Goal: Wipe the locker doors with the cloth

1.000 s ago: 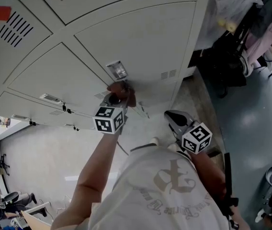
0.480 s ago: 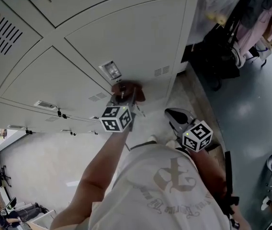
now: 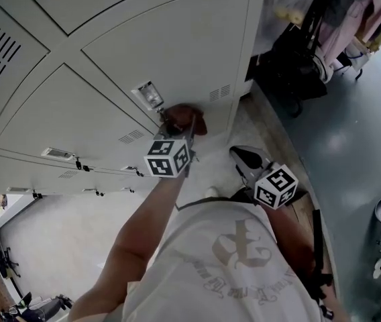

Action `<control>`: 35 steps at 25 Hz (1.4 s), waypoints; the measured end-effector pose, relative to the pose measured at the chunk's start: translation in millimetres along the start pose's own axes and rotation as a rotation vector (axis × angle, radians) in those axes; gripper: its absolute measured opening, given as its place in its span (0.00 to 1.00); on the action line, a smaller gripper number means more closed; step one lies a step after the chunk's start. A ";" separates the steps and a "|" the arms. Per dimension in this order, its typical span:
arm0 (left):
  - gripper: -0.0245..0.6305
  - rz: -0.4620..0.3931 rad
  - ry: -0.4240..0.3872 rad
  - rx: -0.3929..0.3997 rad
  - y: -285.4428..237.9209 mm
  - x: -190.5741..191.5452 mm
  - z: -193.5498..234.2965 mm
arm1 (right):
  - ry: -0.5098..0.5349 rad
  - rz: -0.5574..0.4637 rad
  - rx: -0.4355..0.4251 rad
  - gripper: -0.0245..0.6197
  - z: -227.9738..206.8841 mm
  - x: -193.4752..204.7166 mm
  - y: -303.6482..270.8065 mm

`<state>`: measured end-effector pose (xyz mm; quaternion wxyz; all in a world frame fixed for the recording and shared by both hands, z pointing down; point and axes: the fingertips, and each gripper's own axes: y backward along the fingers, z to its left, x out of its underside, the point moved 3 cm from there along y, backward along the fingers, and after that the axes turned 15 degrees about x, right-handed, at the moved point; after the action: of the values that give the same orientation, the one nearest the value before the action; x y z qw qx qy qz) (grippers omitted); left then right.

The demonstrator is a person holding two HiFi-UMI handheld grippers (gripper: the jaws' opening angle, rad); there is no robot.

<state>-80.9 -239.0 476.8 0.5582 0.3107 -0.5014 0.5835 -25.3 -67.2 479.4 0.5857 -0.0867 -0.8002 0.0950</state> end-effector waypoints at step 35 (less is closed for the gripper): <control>0.16 0.018 -0.041 -0.123 -103.1 -5.8 -54.5 | 0.011 -0.009 -0.174 0.05 -111.4 -59.1 -8.5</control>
<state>30.2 -203.1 479.4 0.5604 0.2833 -0.5504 0.5502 98.3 -84.6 460.1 0.5808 -0.1344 -0.8026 0.0221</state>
